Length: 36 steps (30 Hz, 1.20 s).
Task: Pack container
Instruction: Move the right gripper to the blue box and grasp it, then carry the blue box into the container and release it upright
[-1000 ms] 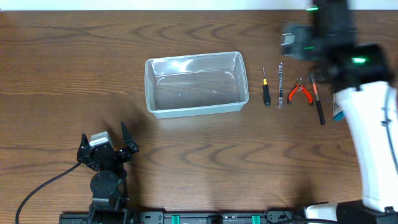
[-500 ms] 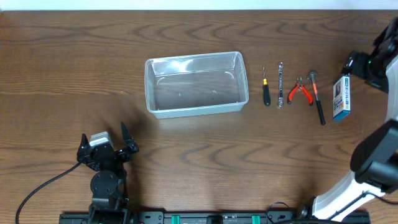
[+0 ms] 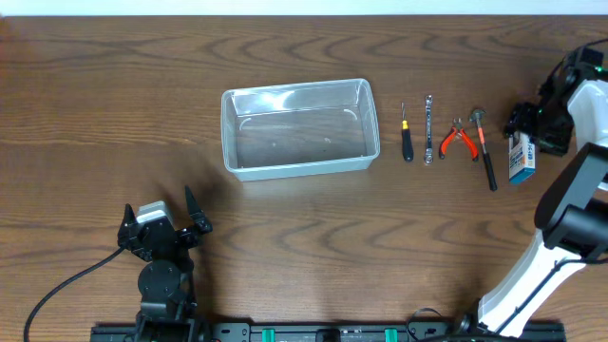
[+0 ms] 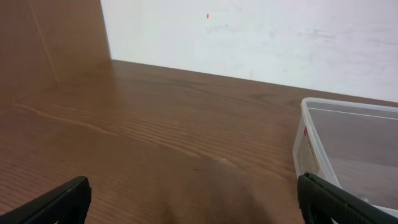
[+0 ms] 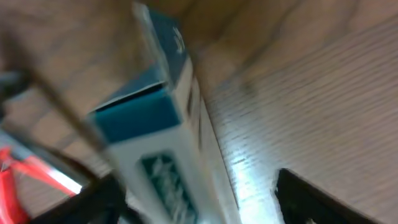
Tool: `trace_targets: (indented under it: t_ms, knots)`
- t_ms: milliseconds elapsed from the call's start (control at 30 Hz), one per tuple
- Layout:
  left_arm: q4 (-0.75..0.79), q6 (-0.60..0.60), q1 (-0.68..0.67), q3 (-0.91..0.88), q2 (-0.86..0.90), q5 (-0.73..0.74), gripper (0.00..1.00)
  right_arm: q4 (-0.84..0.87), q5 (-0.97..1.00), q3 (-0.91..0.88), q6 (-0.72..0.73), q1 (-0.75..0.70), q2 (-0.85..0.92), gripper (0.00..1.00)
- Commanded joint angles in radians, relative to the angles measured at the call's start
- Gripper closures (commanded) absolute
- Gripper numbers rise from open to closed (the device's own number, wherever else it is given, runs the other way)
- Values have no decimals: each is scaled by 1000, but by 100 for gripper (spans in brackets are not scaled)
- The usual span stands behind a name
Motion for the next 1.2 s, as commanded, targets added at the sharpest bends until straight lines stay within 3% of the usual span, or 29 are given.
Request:
trace_targets:
  t_ms: [0,200,367,433,567,733,933,1167]
  knots:
    - [-26,2,2,-24,-3,-16,2,2,15,-1,48,-1,25,36]
    - [-26,2,2,-24,-3,-16,2,8,15,-1,55,0,25,50]
    - [-26,2,2,-24,-3,-16,2,8,15,-1,76,-1,25,70]
    - [-26,2,2,-24,-3,-16,2,8,15,-1,80,-1,25,72]
    - [-26,2,2,-24,-3,-16,2,-4,18,0,95,-1,23,92]
    - [-26,2,2,-24,-3,-16,2,-48,-3,29,186,3,-31,94]
    - [-26,2,2,-24,-3,-17,2,-46,-179,52,186,54,-217,99]
    - [-26,2,2,-24,-3,-17,2,-20,-229,52,185,316,-447,99]
